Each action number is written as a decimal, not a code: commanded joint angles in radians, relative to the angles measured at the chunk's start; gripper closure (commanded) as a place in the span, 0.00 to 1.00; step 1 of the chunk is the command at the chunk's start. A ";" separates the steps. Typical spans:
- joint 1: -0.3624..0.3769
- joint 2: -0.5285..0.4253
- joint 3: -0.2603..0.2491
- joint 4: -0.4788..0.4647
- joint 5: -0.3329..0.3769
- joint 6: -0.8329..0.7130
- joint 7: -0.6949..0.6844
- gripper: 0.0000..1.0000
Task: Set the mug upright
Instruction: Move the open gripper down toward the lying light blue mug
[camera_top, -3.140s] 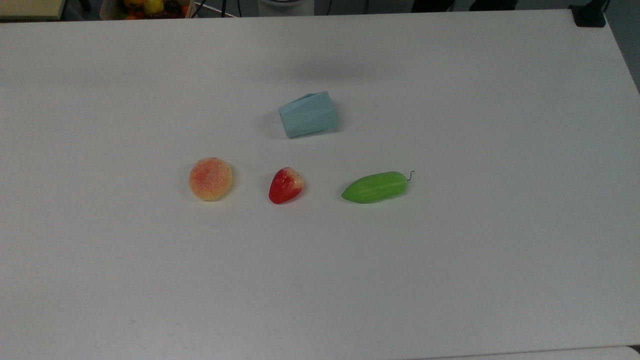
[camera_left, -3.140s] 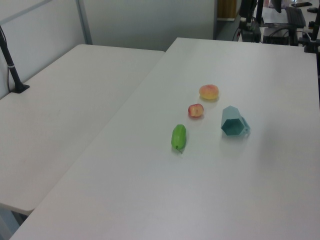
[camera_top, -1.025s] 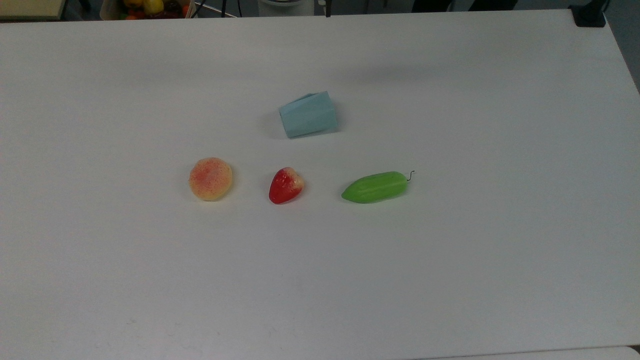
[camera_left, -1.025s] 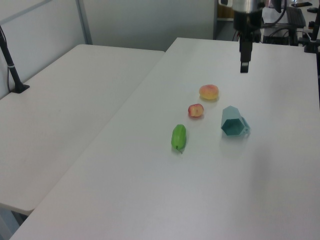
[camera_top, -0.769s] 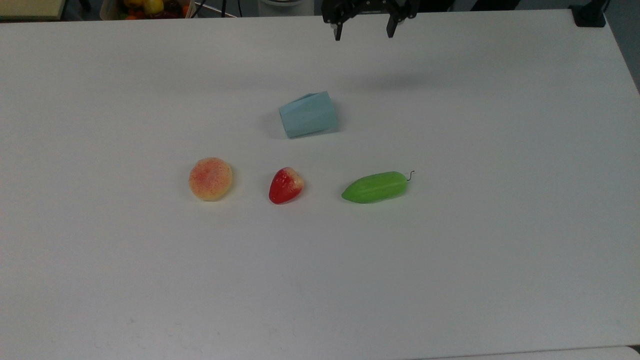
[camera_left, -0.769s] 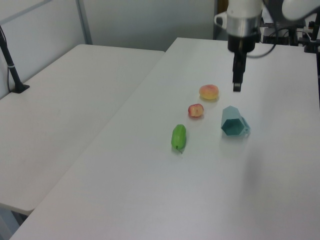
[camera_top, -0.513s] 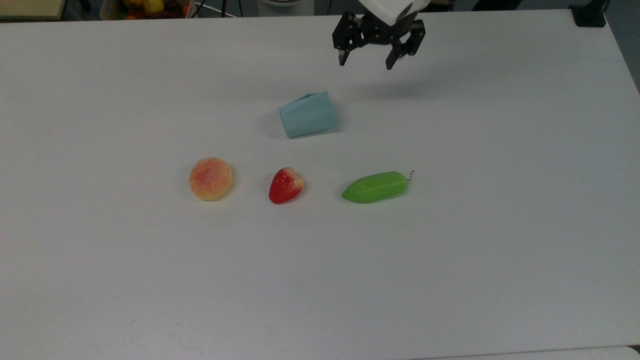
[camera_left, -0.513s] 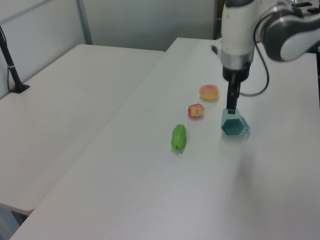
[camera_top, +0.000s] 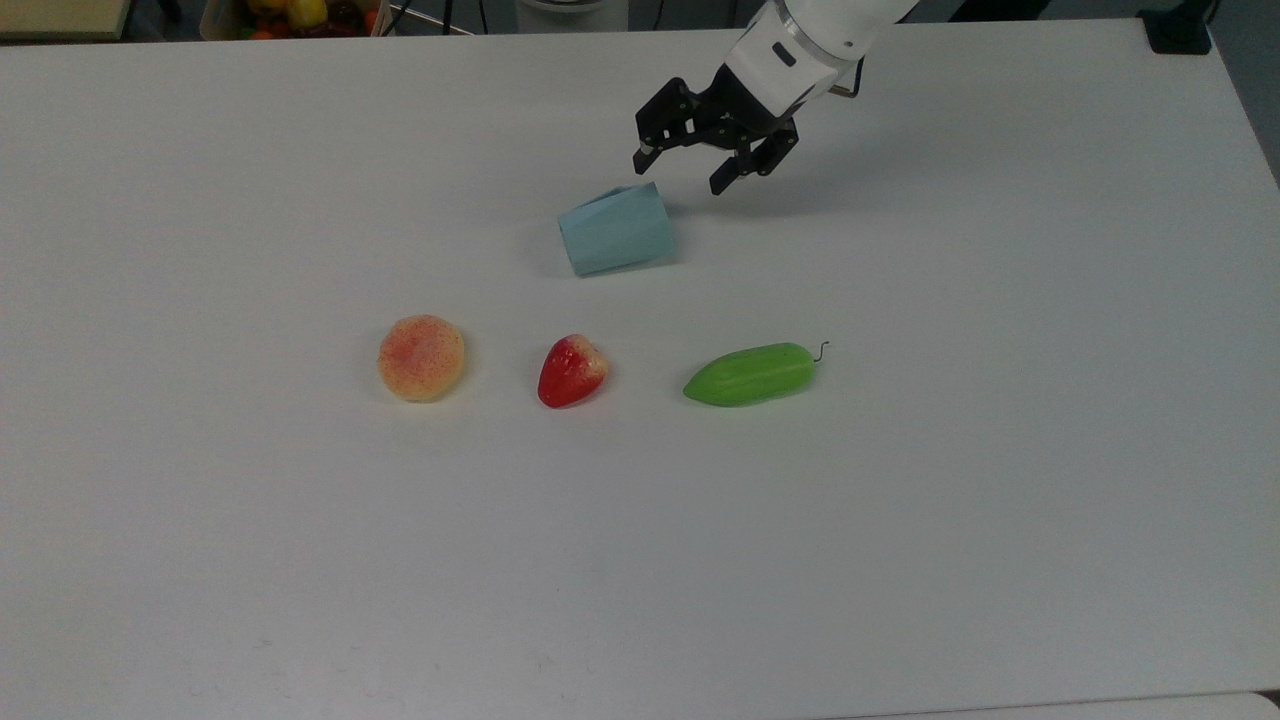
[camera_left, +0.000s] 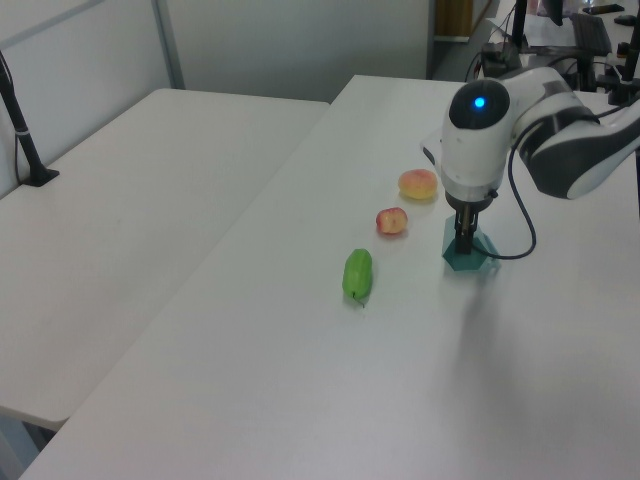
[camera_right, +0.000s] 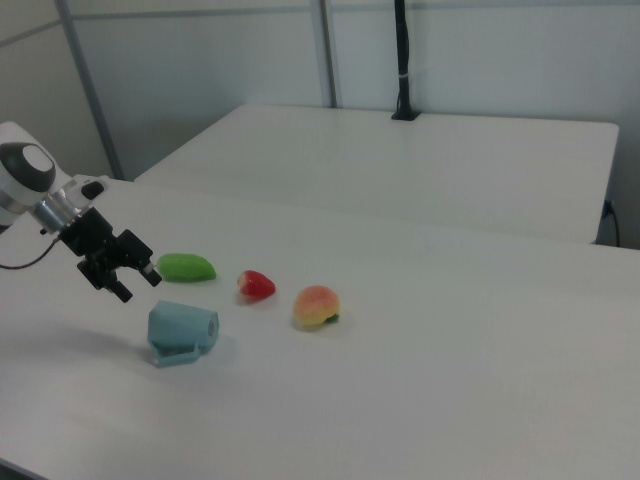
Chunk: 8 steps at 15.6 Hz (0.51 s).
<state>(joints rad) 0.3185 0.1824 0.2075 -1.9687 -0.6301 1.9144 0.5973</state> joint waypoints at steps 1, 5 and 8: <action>0.004 -0.008 0.003 -0.074 -0.091 0.021 0.022 0.00; 0.001 0.012 0.003 -0.096 -0.178 0.020 0.073 0.00; -0.009 0.037 0.003 -0.111 -0.270 0.020 0.139 0.00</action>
<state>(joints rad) 0.3177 0.2095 0.2088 -2.0513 -0.8209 1.9145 0.6628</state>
